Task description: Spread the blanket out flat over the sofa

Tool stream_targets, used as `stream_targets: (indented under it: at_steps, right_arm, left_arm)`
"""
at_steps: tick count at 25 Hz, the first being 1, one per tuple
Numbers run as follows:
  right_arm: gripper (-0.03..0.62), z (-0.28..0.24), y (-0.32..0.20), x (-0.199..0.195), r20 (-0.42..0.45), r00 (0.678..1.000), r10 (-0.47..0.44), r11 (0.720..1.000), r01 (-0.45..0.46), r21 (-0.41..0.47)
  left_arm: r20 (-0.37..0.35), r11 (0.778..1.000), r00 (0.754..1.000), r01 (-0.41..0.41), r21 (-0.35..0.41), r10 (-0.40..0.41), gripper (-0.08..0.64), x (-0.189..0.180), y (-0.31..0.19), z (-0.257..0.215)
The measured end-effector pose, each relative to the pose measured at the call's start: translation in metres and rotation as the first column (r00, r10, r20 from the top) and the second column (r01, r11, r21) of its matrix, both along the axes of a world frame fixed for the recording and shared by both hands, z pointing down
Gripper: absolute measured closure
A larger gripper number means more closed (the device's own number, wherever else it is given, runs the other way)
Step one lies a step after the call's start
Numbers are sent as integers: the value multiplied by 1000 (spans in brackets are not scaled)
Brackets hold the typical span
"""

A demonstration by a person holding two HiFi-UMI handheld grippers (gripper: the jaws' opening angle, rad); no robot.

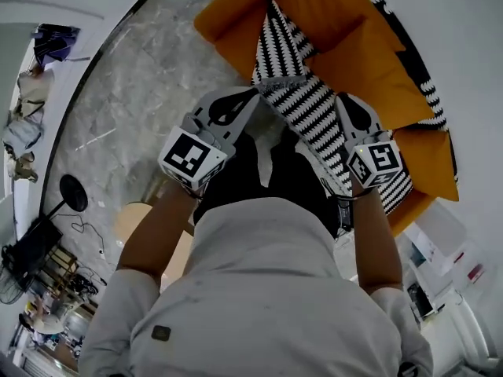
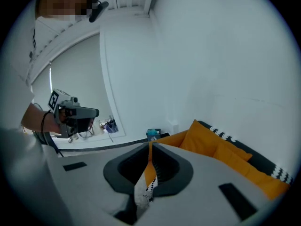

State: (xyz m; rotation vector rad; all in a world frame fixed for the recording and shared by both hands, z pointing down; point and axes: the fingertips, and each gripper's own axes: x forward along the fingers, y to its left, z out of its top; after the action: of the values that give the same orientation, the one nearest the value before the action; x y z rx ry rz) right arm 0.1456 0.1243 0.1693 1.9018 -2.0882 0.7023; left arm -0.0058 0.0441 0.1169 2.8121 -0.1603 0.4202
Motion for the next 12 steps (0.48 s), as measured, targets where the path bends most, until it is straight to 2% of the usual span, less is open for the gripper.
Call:
stream_targets:
  at_steps: [3, 6, 8, 12]
  right_arm:
    - [558, 61, -12, 19, 24, 1000, 16, 999, -15, -49]
    - [489, 136, -21, 31, 68, 995, 68, 993, -61, -101]
    - [484, 189, -20, 27, 103, 991, 89, 988, -74, -138]
    - [463, 288, -23, 34, 120, 988, 96, 977, -70, -202]
  left_arm:
    - [33, 1000, 999, 10, -11, -10, 551, 17, -11, 45]
    - [58, 997, 997, 48, -55, -45, 551, 30, -24, 89]
    - [87, 993, 994, 78, -93, -70, 551, 27, -32, 118]
    - [168, 991, 982, 101, -84, -86, 551, 30, -46, 199]
